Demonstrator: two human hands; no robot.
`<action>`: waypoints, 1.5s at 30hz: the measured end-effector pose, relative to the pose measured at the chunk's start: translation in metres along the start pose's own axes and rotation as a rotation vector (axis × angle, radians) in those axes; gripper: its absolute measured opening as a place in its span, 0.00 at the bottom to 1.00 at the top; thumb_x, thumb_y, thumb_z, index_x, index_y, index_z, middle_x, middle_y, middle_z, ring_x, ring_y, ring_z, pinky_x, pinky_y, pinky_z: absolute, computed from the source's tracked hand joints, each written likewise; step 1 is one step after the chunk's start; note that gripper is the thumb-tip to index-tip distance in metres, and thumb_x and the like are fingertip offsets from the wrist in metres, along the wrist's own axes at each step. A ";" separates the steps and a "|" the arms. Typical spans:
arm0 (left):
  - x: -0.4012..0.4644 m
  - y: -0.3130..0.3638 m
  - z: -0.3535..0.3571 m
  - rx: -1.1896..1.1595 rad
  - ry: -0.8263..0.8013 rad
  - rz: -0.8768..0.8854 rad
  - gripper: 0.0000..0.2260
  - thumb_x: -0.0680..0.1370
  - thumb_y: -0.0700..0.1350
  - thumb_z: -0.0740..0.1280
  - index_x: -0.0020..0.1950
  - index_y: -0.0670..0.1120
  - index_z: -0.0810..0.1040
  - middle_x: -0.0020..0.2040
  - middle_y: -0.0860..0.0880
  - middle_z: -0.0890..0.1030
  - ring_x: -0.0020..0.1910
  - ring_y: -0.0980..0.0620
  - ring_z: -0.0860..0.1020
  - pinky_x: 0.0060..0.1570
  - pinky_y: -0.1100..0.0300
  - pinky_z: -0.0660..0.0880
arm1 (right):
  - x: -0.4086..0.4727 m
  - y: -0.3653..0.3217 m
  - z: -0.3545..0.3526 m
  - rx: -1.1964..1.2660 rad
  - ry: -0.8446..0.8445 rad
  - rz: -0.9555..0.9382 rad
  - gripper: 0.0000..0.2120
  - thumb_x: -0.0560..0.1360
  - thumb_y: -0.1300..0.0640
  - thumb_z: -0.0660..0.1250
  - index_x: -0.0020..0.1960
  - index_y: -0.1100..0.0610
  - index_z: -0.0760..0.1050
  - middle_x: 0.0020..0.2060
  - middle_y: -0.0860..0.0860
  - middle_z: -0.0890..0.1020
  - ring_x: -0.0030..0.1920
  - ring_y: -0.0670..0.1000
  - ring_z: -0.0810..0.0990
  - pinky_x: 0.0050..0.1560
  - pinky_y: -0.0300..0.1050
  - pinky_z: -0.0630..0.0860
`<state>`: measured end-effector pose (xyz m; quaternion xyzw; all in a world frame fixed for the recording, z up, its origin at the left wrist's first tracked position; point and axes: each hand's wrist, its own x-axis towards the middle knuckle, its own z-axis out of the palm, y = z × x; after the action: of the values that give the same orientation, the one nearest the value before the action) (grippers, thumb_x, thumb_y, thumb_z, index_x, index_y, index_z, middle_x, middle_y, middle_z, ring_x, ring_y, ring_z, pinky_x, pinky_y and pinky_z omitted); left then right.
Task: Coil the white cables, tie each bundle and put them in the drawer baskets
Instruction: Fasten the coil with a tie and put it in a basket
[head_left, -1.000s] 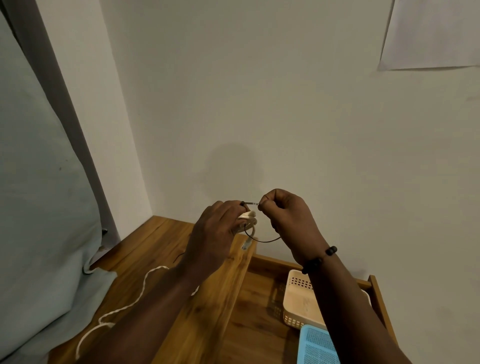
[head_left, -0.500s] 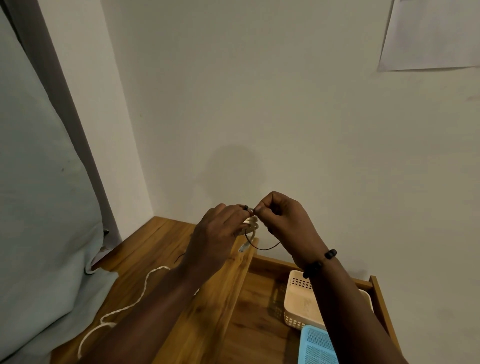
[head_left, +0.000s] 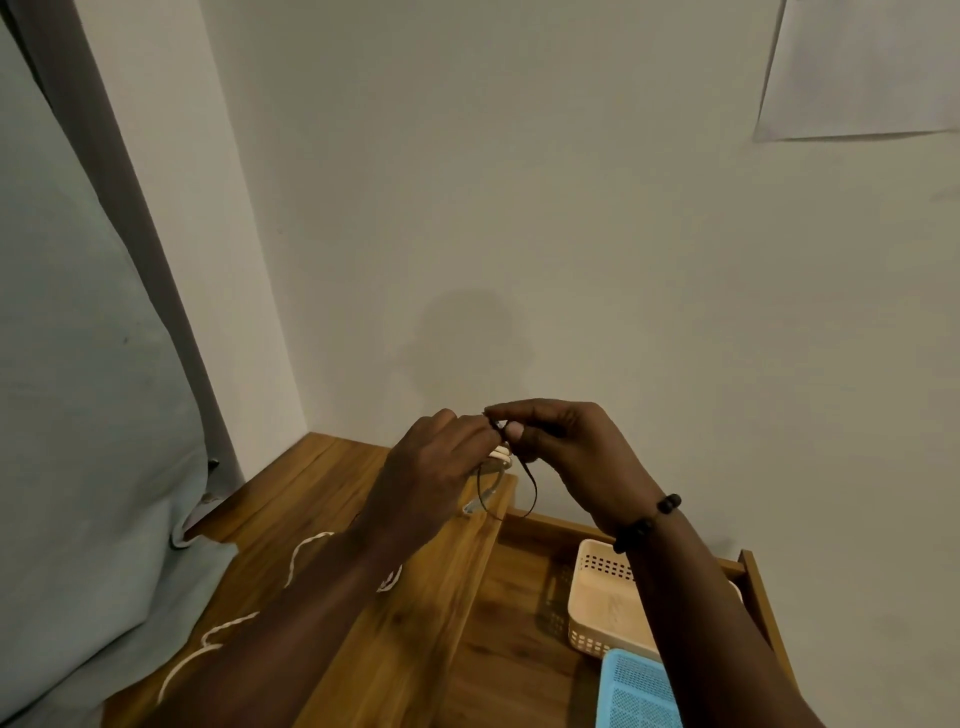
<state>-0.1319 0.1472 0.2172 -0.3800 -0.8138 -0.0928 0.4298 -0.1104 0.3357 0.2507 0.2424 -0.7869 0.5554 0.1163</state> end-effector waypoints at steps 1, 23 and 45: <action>0.000 0.000 0.000 0.011 -0.001 0.014 0.17 0.71 0.33 0.72 0.58 0.43 0.77 0.50 0.44 0.83 0.43 0.48 0.76 0.40 0.58 0.74 | 0.000 0.000 0.001 0.005 0.001 -0.005 0.12 0.79 0.58 0.65 0.60 0.53 0.81 0.50 0.46 0.85 0.48 0.45 0.82 0.48 0.38 0.79; -0.001 0.018 0.005 -0.446 0.014 -0.323 0.10 0.78 0.43 0.62 0.57 0.45 0.77 0.50 0.47 0.82 0.49 0.53 0.79 0.48 0.62 0.78 | 0.029 -0.033 -0.023 0.339 0.256 -0.082 0.05 0.81 0.63 0.60 0.49 0.56 0.73 0.46 0.51 0.78 0.49 0.51 0.83 0.46 0.43 0.79; -0.012 0.005 0.010 -0.367 -0.047 -0.516 0.09 0.78 0.38 0.66 0.58 0.44 0.77 0.52 0.47 0.81 0.50 0.52 0.79 0.48 0.57 0.80 | -0.007 -0.032 -0.012 0.095 -0.068 -0.134 0.09 0.77 0.55 0.68 0.56 0.55 0.80 0.48 0.49 0.83 0.46 0.48 0.81 0.45 0.41 0.78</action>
<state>-0.1306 0.1484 0.2012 -0.2340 -0.8627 -0.3353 0.2975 -0.0891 0.3395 0.2783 0.3184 -0.7453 0.5745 0.1146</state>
